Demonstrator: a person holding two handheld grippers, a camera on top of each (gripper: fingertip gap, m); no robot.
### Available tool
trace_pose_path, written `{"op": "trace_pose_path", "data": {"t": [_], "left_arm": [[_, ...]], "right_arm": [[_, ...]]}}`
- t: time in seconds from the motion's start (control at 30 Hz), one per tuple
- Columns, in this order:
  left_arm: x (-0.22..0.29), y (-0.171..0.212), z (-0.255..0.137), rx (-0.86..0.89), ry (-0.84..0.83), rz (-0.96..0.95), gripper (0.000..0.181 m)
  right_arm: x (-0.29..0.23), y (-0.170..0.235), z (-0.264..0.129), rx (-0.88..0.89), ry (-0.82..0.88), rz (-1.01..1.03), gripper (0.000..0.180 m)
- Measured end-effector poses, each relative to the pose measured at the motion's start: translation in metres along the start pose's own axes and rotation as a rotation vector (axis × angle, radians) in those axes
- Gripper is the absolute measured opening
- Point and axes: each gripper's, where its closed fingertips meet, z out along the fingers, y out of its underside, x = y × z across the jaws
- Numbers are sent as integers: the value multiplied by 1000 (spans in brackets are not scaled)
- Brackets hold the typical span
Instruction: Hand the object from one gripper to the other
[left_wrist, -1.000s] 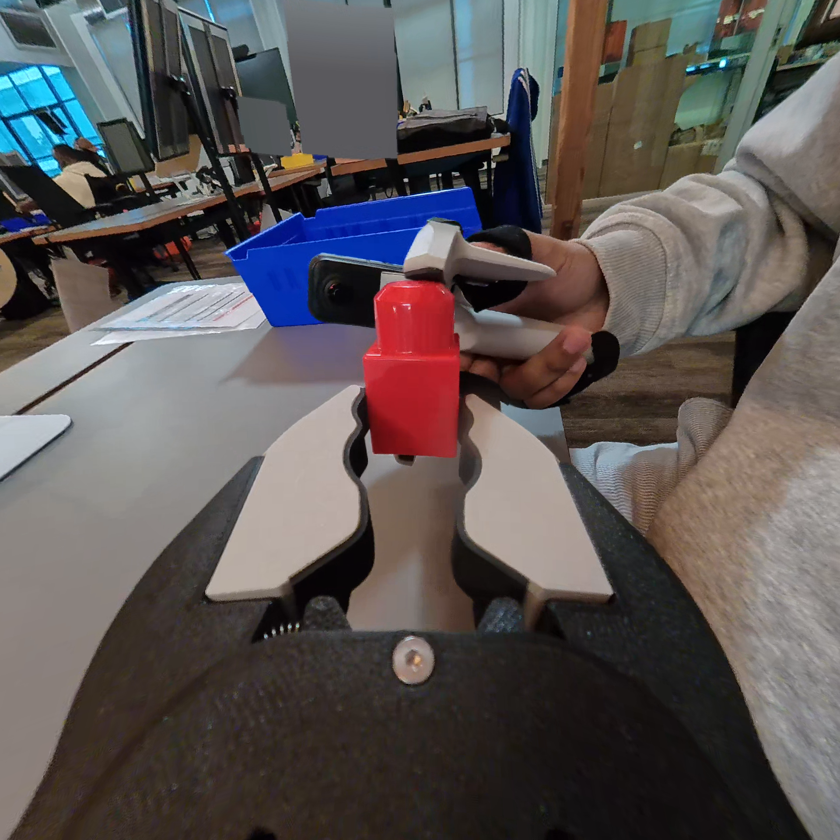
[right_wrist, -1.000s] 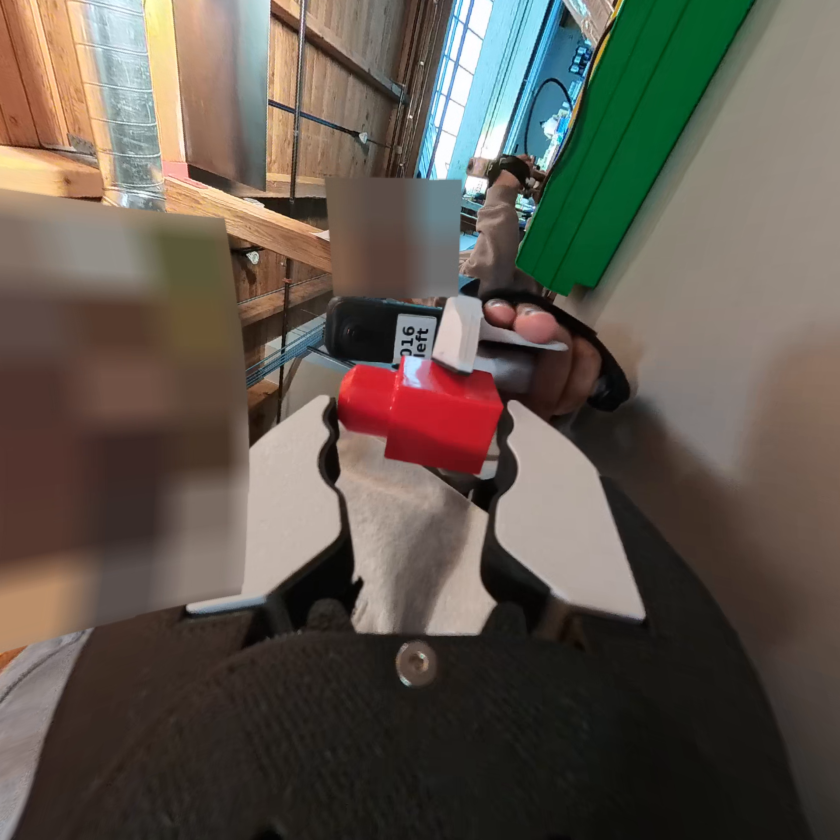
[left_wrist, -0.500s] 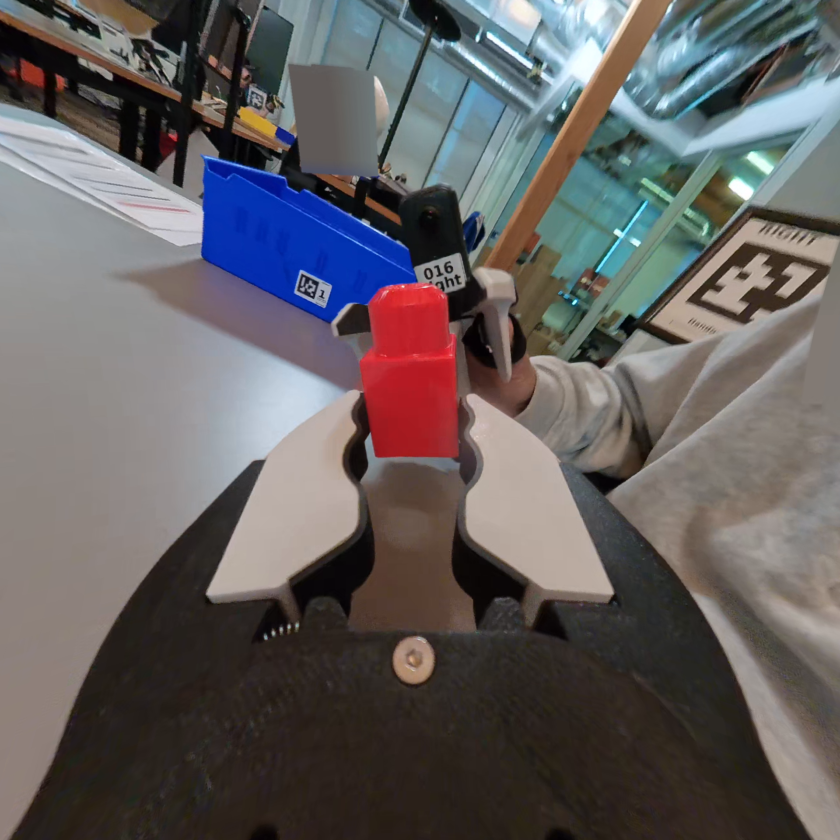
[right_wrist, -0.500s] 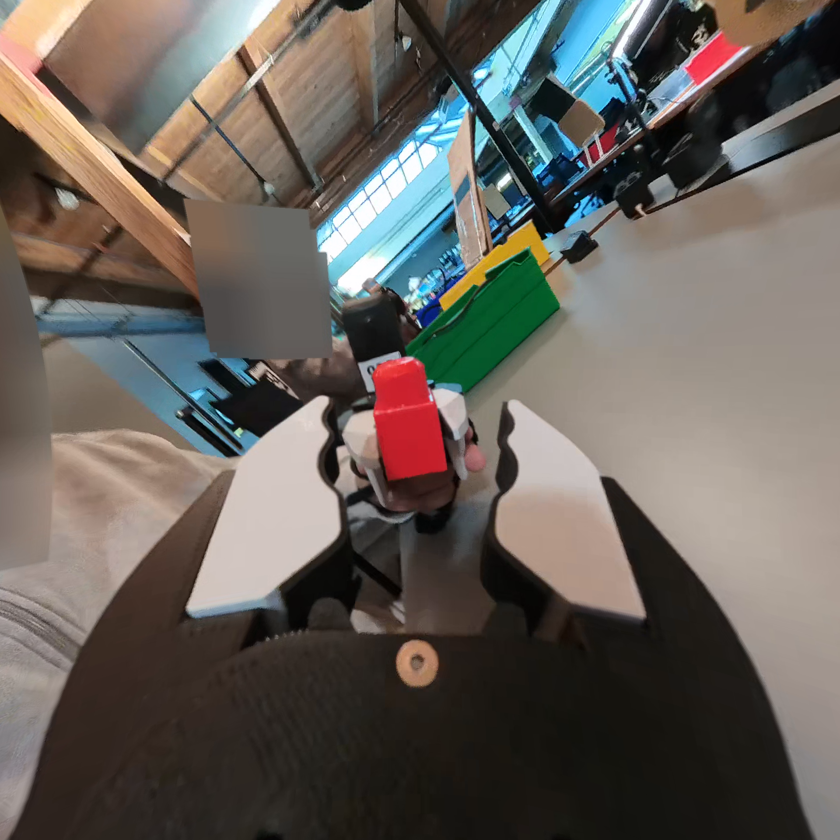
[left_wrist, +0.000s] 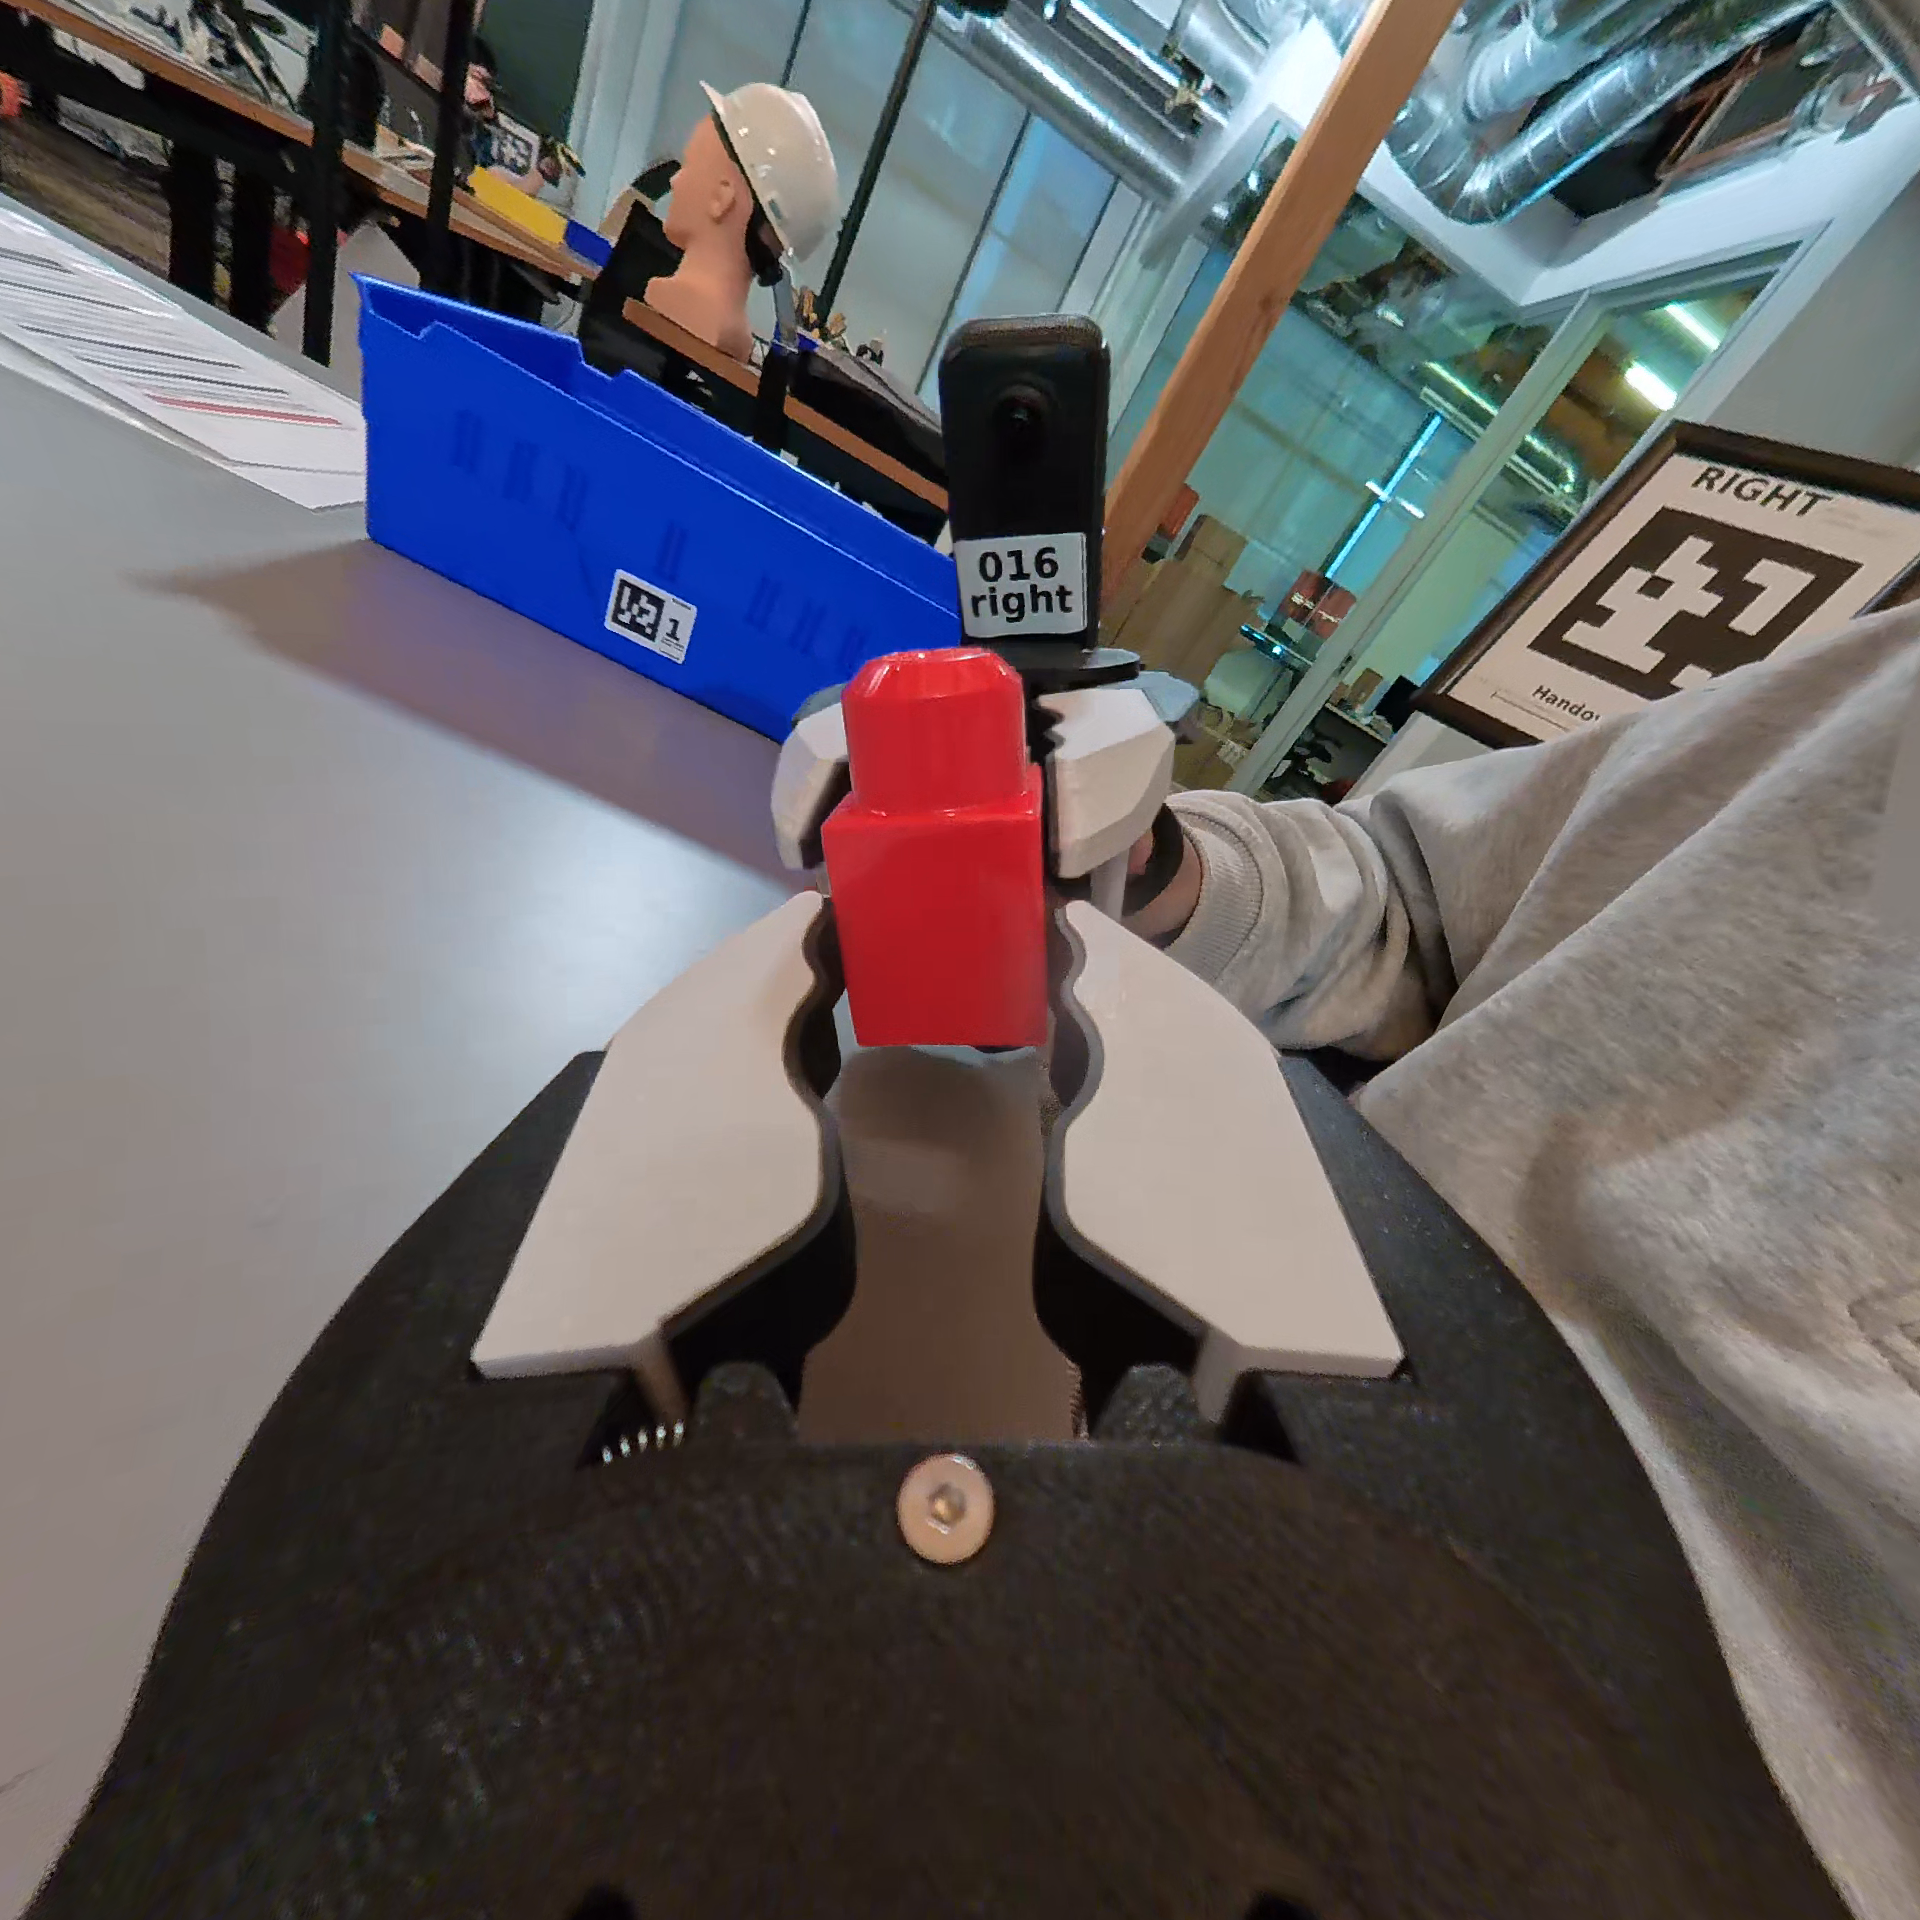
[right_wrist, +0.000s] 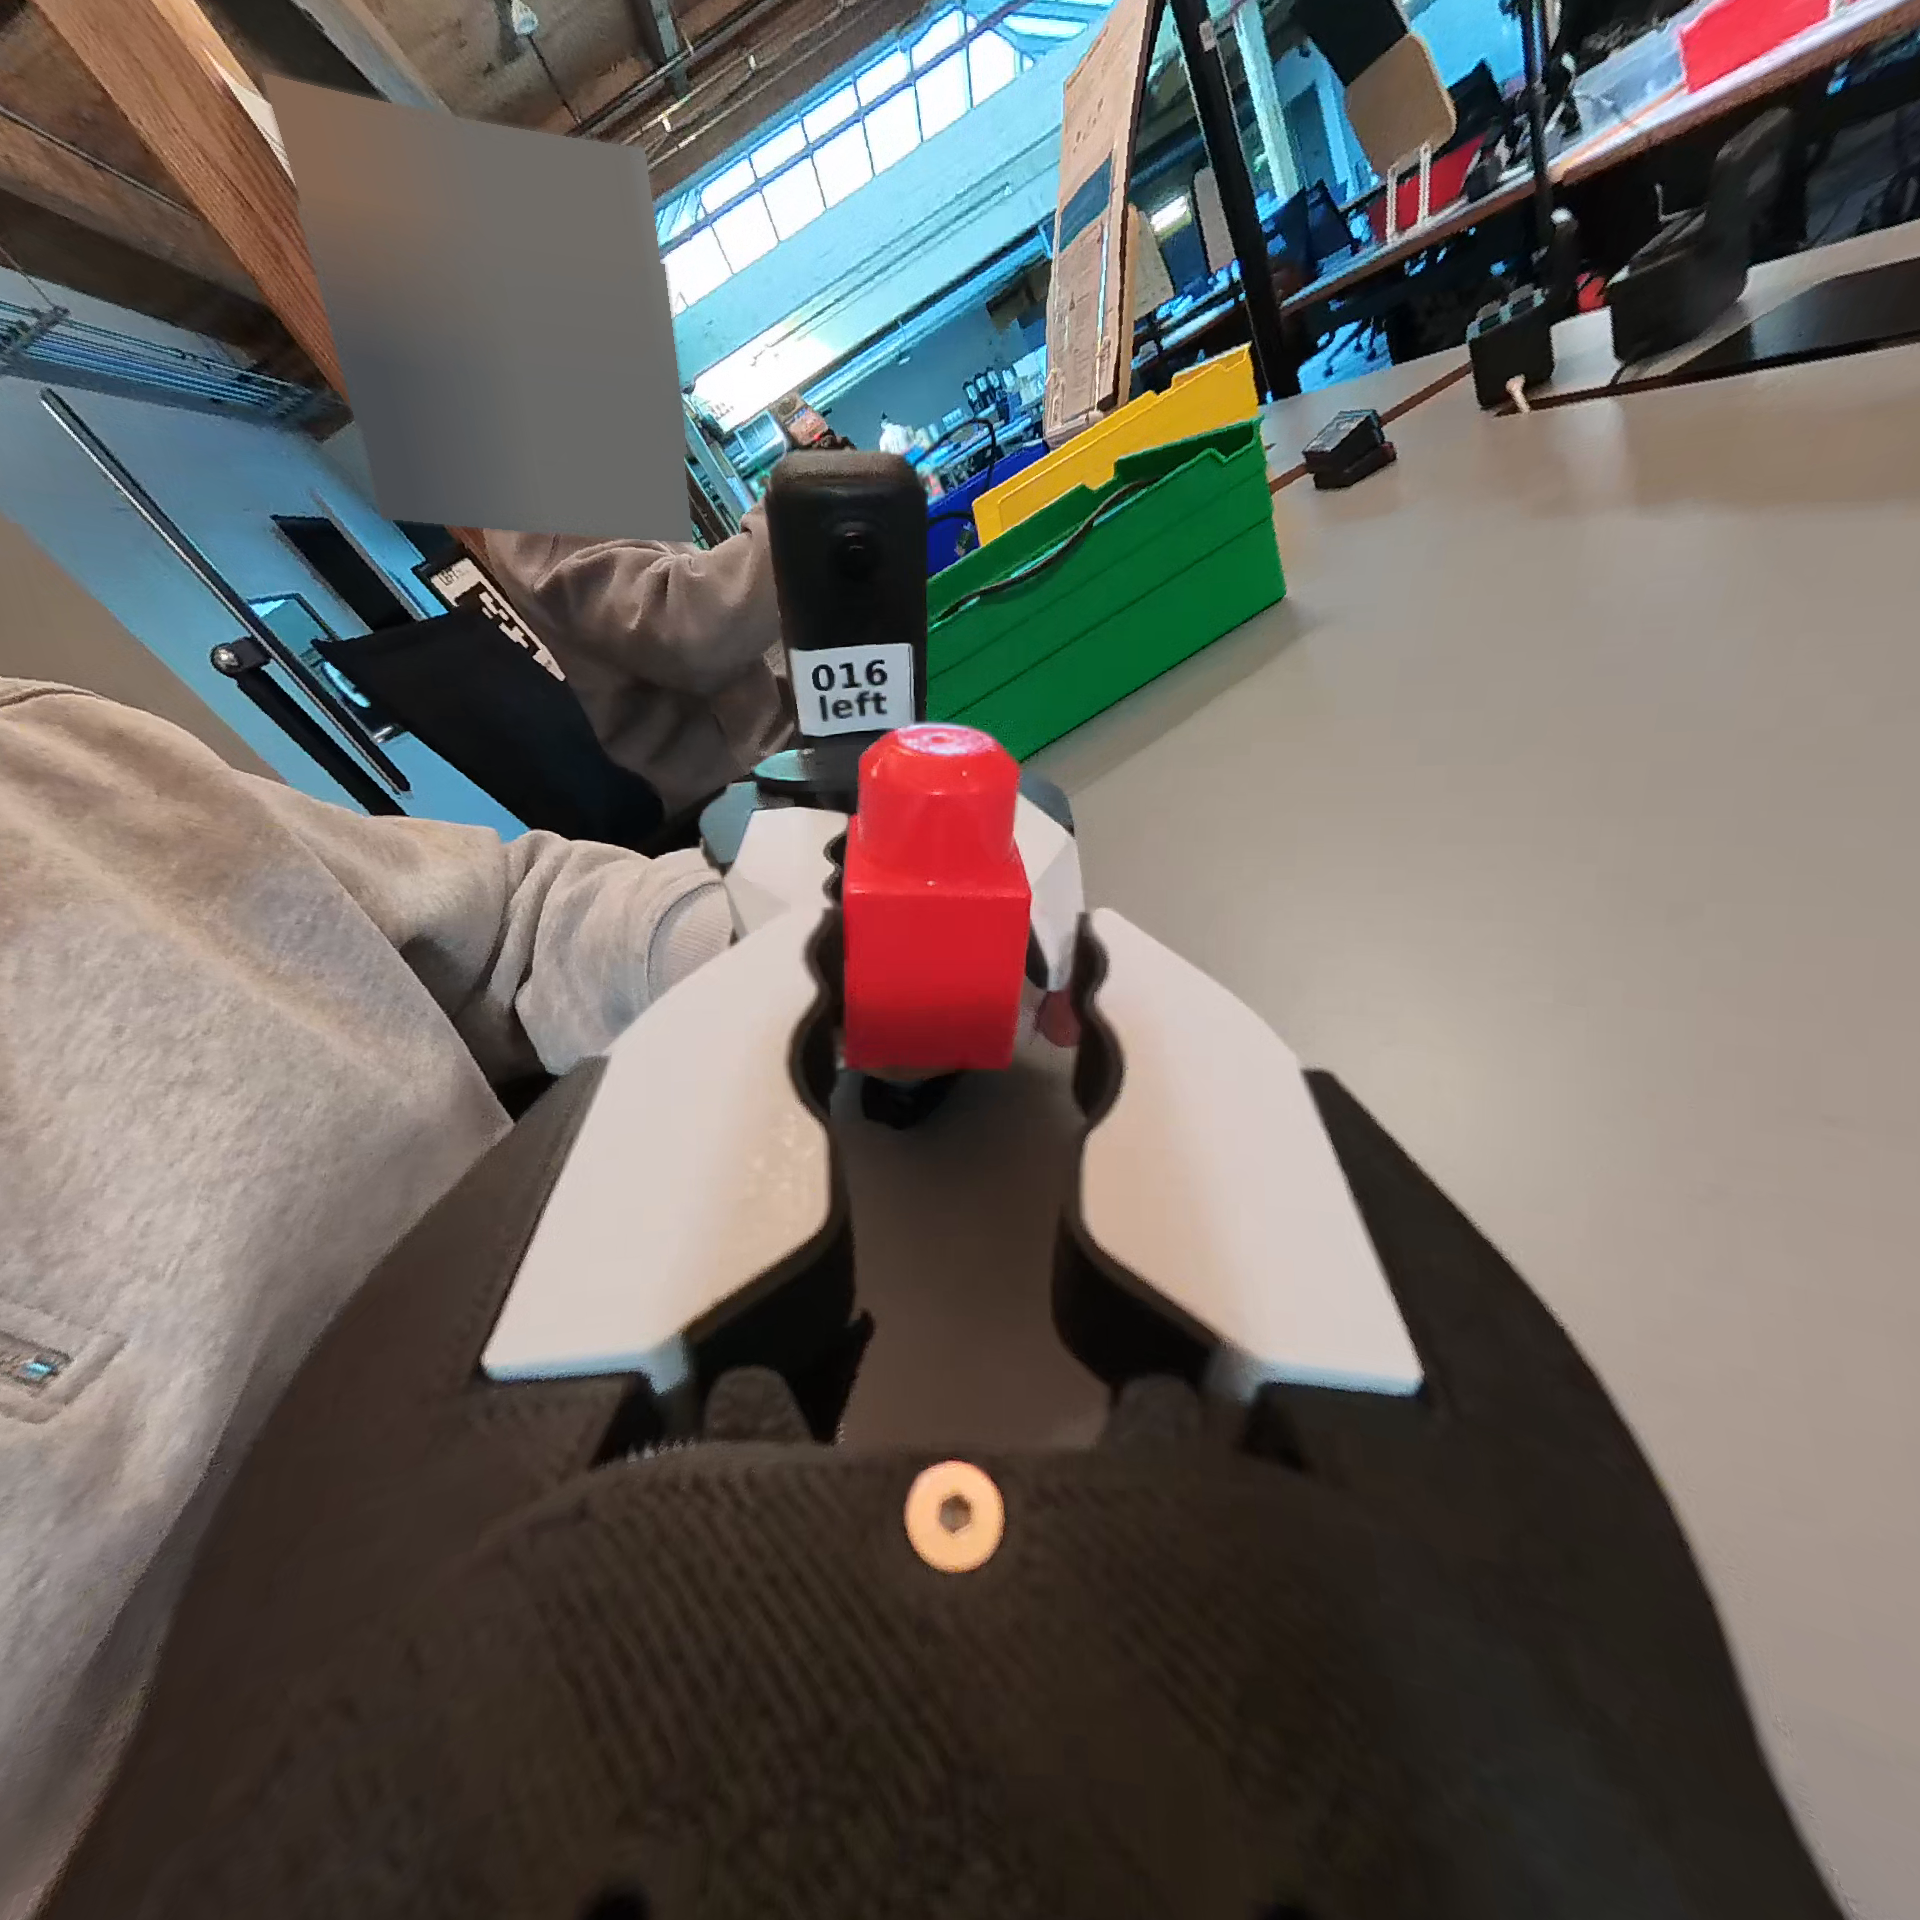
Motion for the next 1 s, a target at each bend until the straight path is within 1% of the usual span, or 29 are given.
{"op": "trace_pose_path", "data": {"t": [0.03, 0.07, 0.23, 0.33, 0.43, 0.53, 0.63, 0.7, 0.77, 0.83, 0.9, 0.93, 1.0], "left_arm": [[-1, 1, 0, -1, -10, -5, 37], [-1, 1, 0, -1, -11, -11, 38], [-1, 1, 1, 9, -1, -23, 38], [-3, 0, 1, 19, -23, -16, 58], [-6, -2, 1, 29, -48, -3, 65], [-7, -3, 0, 37, -52, -5, 66], [-7, -2, 0, 34, -45, -15, 65], [-7, -1, 1, 35, -44, -26, 64], [-8, -1, 1, 38, -42, -38, 64], [-8, 0, 1, 40, -42, -47, 63], [-8, 0, 2, 41, -42, -51, 62], [-8, 0, 3, 40, -41, -52, 62], [-6, 2, 4, 33, -39, -51, 62]], "right_arm": [[-1, 1, 0, -10, -10, 12, 37], [-2, 2, 0, -16, -10, 24, 34], [-3, 0, -1, -21, 1, 11, 34], [-2, -6, -4, 1, 7, 9, 34], [1, -14, -10, 31, 16, 22, 34], [1, -34, -21, 86, 37, 16, 34], [-6, -67, -41, 112, 83, -54, 34], [-2, -95, -67, 105, 213, -202, 34], [16, -120, -107, 56, 440, -345, 34], [43, -142, -161, -7, 690, -421, 34], [78, -155, -225, -60, 942, -444, 34], [97, -155, -257, -92, 1051, -416, 34], [134, -146, -311, -128, 1192, -326, 34]]}}
